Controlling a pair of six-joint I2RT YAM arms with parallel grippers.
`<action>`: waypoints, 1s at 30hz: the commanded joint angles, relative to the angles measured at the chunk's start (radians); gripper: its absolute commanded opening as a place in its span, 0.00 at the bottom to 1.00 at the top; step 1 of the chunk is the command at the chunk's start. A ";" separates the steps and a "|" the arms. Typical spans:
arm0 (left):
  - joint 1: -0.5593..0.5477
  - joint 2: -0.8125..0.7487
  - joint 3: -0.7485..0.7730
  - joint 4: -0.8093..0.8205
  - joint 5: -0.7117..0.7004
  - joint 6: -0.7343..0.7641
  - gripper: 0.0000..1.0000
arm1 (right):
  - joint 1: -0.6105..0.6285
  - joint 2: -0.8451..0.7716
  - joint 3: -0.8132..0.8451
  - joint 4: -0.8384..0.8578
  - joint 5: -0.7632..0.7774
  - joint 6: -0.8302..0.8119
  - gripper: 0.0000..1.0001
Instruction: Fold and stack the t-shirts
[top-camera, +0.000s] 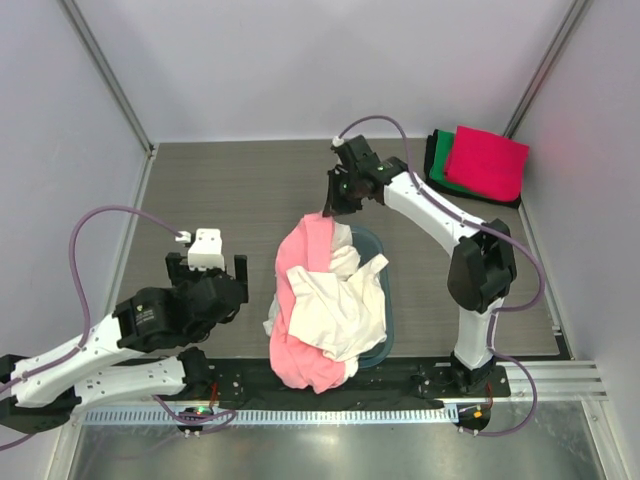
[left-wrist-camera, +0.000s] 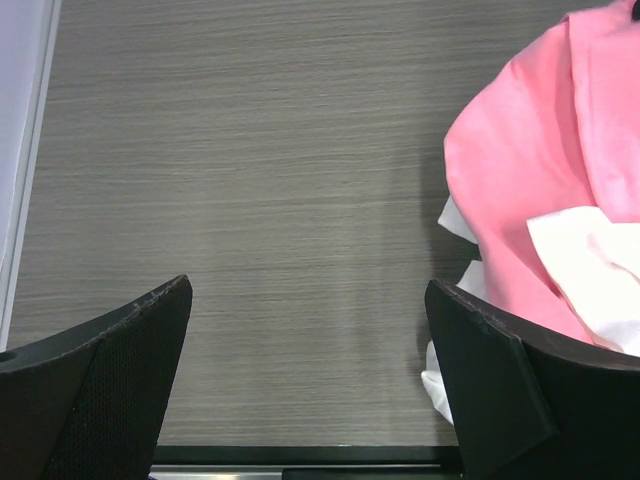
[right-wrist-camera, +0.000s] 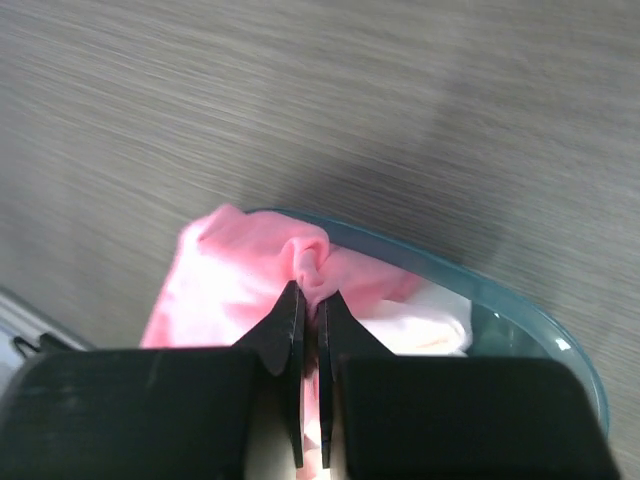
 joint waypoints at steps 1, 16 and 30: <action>0.003 0.004 0.011 -0.011 -0.055 -0.037 1.00 | 0.004 -0.084 0.162 -0.010 -0.060 -0.013 0.01; 0.003 0.031 0.011 -0.013 -0.055 -0.038 1.00 | 0.004 -0.401 0.676 -0.062 -0.086 -0.173 0.01; 0.119 0.273 -0.069 0.354 0.313 0.043 1.00 | 0.004 -0.823 0.356 0.028 0.761 -0.434 0.01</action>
